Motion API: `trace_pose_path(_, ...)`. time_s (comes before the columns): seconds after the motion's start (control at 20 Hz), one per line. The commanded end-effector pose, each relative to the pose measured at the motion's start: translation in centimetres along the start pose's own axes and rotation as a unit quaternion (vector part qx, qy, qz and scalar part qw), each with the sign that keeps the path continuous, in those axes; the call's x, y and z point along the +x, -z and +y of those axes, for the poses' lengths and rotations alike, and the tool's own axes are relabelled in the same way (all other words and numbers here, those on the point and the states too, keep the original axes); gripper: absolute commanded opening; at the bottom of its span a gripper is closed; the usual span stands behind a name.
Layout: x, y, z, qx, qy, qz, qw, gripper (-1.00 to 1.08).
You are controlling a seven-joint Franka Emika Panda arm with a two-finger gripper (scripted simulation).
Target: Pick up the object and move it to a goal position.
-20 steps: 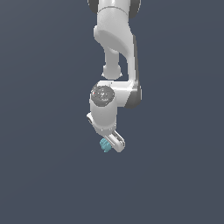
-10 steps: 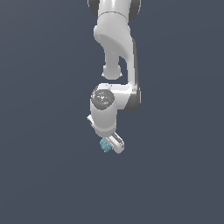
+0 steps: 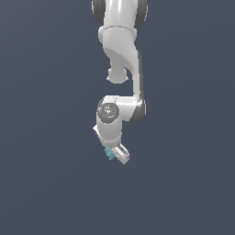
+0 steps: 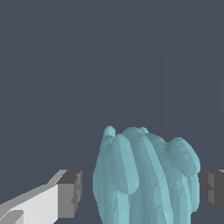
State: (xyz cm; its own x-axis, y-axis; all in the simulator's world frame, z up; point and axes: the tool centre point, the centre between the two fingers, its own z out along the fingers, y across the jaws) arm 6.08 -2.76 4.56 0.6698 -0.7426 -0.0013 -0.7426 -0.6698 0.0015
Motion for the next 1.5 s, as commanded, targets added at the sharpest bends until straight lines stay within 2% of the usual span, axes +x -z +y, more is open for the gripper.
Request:
trace_pose_path(0.0,0.1,0.0,-0.1,0.001,0.0,0.001,1.0,1.0)
trace_pose_path(0.05,0.1,0.0,-0.1,0.001,0.0,0.001,1.0,-1.0)
trace_pose_path(0.85,-0.1,0.9,0.0,0.001,0.0,0.001,1.0,-1.0)
trace_pose_path(1.15,-0.8,3.6,0.4,0.001,0.0,0.0,1.0,-1.0)
trace_pose_path(1.45,-1.8,8.4,1.0,0.001,0.0,0.0,1.0,-1.0)
